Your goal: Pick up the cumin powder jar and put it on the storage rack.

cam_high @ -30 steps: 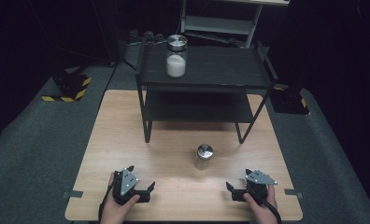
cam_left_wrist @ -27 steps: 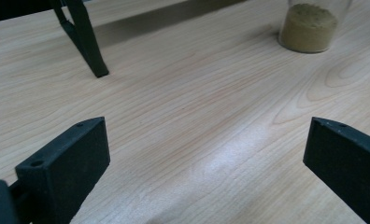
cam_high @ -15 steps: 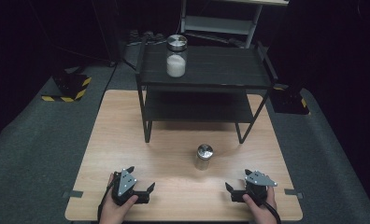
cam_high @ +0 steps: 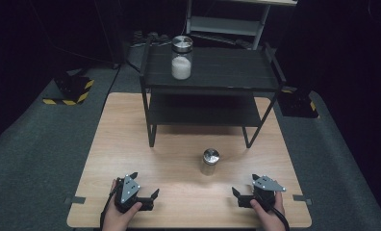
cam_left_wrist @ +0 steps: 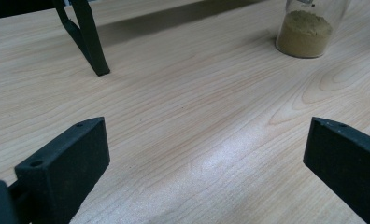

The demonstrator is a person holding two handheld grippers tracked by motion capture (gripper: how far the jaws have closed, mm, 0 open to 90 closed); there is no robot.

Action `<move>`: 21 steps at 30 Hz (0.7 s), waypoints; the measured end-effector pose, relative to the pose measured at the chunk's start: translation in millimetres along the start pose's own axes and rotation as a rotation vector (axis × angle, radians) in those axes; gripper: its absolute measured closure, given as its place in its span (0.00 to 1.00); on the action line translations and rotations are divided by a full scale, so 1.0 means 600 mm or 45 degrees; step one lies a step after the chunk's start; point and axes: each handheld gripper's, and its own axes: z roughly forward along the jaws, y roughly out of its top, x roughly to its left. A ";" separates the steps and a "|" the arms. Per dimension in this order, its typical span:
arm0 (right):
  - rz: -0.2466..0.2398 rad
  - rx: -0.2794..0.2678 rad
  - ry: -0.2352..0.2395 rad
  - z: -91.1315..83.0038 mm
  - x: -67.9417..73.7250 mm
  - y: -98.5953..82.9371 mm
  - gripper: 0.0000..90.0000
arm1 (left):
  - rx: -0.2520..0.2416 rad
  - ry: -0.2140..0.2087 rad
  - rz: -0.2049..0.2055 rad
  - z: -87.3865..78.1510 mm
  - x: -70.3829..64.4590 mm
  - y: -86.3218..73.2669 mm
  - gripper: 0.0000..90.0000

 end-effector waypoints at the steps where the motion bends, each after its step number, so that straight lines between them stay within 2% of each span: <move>1: -0.005 -0.007 -0.001 -0.002 0.001 0.000 0.01 | 0.000 -0.001 0.000 0.000 0.000 0.000 0.01; 6: -0.012 -0.083 -0.011 -0.018 0.011 0.001 0.01 | 0.007 -0.003 0.011 0.001 0.000 0.002 0.01; 11: -0.040 -0.121 0.000 -0.027 0.018 0.006 0.01 | 0.009 0.003 0.022 0.001 -0.003 0.002 0.01; 21: -0.049 -0.185 0.023 -0.023 0.027 0.029 0.01 | -0.013 0.011 0.008 -0.002 -0.004 -0.003 0.01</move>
